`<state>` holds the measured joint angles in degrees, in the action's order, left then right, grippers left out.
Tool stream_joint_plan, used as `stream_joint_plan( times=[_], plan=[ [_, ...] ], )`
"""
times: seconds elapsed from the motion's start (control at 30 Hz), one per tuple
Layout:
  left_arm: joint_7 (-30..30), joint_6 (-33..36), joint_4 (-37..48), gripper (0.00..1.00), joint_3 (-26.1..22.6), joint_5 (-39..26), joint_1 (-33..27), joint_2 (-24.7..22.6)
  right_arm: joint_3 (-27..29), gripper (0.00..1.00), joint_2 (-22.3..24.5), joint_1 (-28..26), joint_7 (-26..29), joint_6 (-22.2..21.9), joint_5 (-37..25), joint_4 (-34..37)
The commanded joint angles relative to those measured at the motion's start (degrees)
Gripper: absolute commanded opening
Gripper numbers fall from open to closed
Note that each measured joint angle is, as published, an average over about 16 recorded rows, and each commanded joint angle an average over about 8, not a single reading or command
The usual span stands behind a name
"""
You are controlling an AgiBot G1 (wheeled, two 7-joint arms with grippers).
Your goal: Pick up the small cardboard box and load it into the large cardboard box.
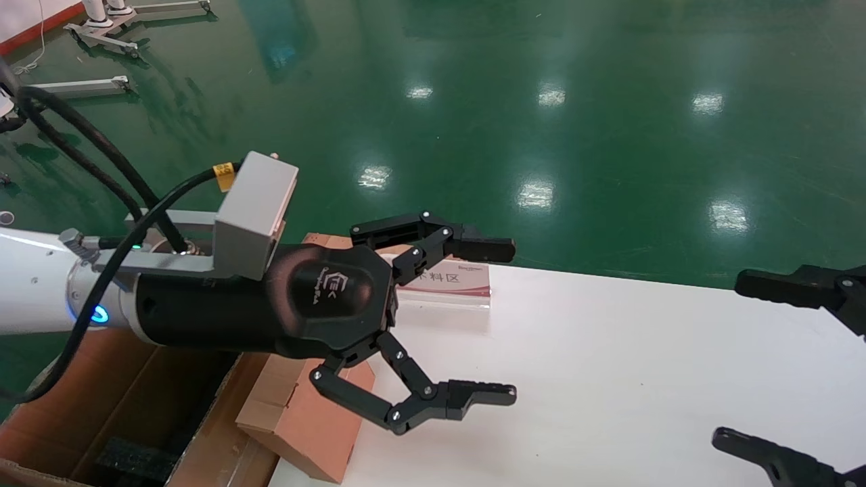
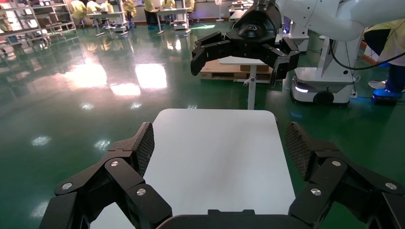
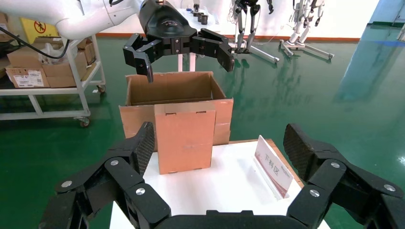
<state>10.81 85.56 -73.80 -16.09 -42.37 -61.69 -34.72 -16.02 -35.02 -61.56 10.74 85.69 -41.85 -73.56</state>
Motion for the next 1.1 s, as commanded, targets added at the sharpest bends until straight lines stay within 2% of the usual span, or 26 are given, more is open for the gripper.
stream_joint_plan(
  times=[0.03,0.2,0.37,0.6,0.8,1.1],
  plan=[
    [-0.2,0.0,0.1,1.00,0.1,0.3,0.1,-0.1,0.0,1.00,0.0,0.0,0.0,0.0,0.0,0.0],
    [1.3,-0.5,-1.4,1.00,-0.9,-3.1,-1.3,1.2,0.0,1.00,0.0,0.0,0.0,0.0,0.0,0.0],
    [6.1,0.3,-3.3,1.00,-4.3,-10.6,-6.9,2.3,0.0,1.00,0.0,0.0,0.0,0.0,0.0,0.1],
    [12.7,4.0,-3.9,1.00,-12.9,-23.2,-19.6,0.3,-0.1,1.00,0.0,0.0,0.0,0.0,0.0,0.1],
    [17.6,4.5,-4.1,1.00,-21.6,-30.5,-28.5,-1.9,-0.1,1.00,0.0,0.0,-0.1,0.0,0.1,0.1],
    [22.0,4.6,-4.0,1.00,-32.3,-31.2,-37.0,-3.0,-0.1,1.00,0.0,0.0,-0.1,0.0,0.1,0.1]
  ],
)
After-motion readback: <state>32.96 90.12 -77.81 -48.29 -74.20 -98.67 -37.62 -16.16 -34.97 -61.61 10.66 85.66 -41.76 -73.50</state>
